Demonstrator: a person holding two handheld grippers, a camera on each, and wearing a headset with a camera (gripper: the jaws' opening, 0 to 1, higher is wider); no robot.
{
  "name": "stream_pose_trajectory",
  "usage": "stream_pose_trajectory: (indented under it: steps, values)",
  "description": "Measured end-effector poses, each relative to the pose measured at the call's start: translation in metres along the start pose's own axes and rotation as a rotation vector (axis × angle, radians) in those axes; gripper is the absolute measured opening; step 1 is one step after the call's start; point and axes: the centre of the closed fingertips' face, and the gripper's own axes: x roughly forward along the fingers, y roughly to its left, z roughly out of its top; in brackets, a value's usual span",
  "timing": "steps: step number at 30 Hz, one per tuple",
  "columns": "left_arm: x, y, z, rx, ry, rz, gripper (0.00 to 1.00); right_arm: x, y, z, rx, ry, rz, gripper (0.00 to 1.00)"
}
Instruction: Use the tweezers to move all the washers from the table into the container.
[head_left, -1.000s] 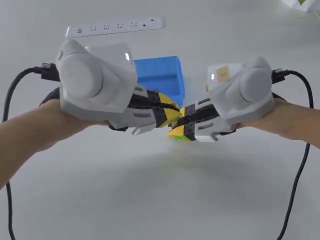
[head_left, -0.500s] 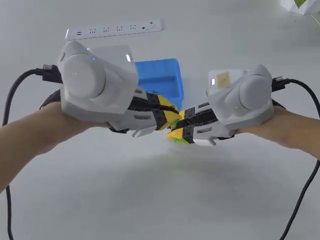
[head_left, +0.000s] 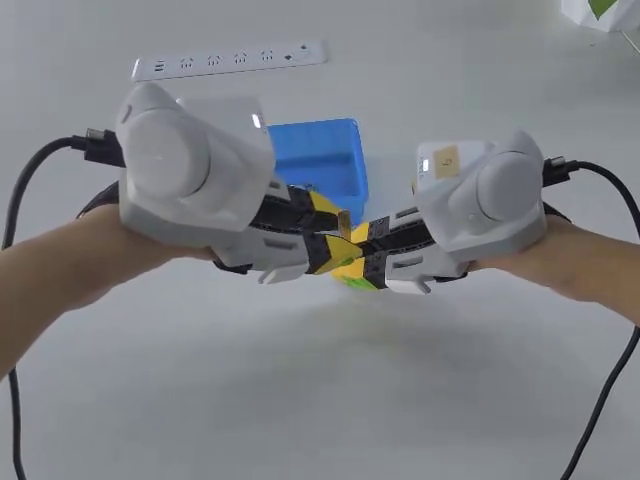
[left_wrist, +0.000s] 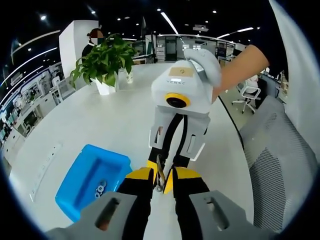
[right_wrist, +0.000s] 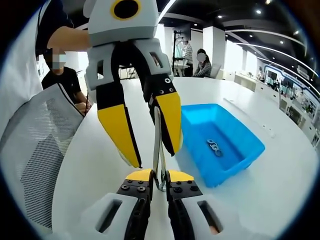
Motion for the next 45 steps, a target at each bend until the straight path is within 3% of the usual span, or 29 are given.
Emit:
stream_pose_trajectory:
  steps: [10,14,20,28,31,41,45]
  values:
    - [-0.018,0.006,-0.006,0.011,0.008,0.067,0.31,-0.004,0.000,0.006,0.008,-0.005,-0.012,0.11]
    - [-0.035,0.009,-0.020,-0.006,0.035,0.140,0.41,-0.008,0.000,0.013,0.005,-0.014,-0.018,0.11]
    - [-0.056,0.002,-0.043,-0.067,0.050,0.180,0.41,-0.014,-0.007,0.022,0.005,-0.017,-0.037,0.11]
    - [-0.071,-0.008,-0.061,-0.120,0.051,0.234,0.43,-0.029,-0.008,0.041,-0.035,-0.007,-0.007,0.11]
    - [-0.076,-0.013,-0.065,-0.141,0.035,0.245,0.44,-0.034,-0.007,0.052,-0.049,-0.016,-0.005,0.11]
    - [-0.087,-0.021,-0.075,-0.251,-0.023,0.295,0.62,-0.045,-0.008,0.080,-0.114,-0.019,-0.004,0.11]
    - [-0.092,-0.025,-0.081,-0.273,-0.027,0.311,0.62,-0.046,-0.013,0.092,-0.129,-0.029,-0.007,0.11]
